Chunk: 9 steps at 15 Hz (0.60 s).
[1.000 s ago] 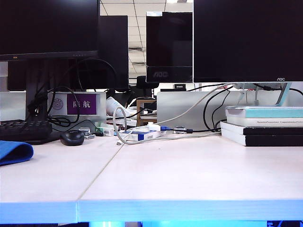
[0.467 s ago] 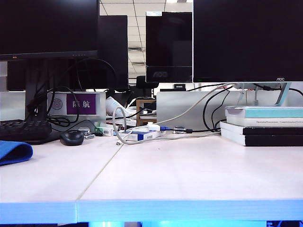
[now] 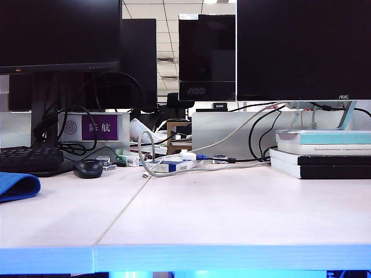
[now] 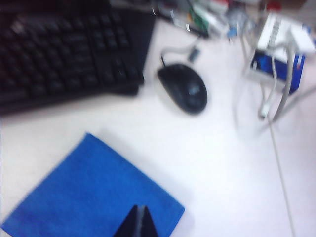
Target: Wipe the table from left to right using the rag.
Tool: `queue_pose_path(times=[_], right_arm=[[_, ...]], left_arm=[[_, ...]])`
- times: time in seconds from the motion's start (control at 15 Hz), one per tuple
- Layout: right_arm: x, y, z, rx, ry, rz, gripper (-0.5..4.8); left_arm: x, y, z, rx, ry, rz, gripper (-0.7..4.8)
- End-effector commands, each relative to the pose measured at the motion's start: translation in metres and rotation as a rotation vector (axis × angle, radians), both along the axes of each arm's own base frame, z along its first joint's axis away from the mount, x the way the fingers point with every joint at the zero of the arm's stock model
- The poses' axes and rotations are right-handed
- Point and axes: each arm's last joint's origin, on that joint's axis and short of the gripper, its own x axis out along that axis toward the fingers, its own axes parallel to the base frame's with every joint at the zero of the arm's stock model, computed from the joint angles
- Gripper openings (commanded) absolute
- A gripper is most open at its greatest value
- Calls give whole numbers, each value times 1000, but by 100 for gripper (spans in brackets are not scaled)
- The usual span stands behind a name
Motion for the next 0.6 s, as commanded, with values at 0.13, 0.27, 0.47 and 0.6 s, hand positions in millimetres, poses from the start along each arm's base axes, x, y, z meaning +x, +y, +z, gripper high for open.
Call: queue_pose_path(times=[0.13,0.27,0.47,0.6], right_arm=[[-13,33,-14,-146,-57,108,-4],[-14,40,-17,-150,-49,136,-4],[-12,42,-19,-151,-47,137,-4],[-12,42,-19,-151,-43,136,-4]], left_arm=[[19,0,-22,-1,118,-9,-5],[30,0,-36,24,179,-31,-5],[40,0,-55,28,276,-35,-5],[47,0,-70,35,353,-28,-5]])
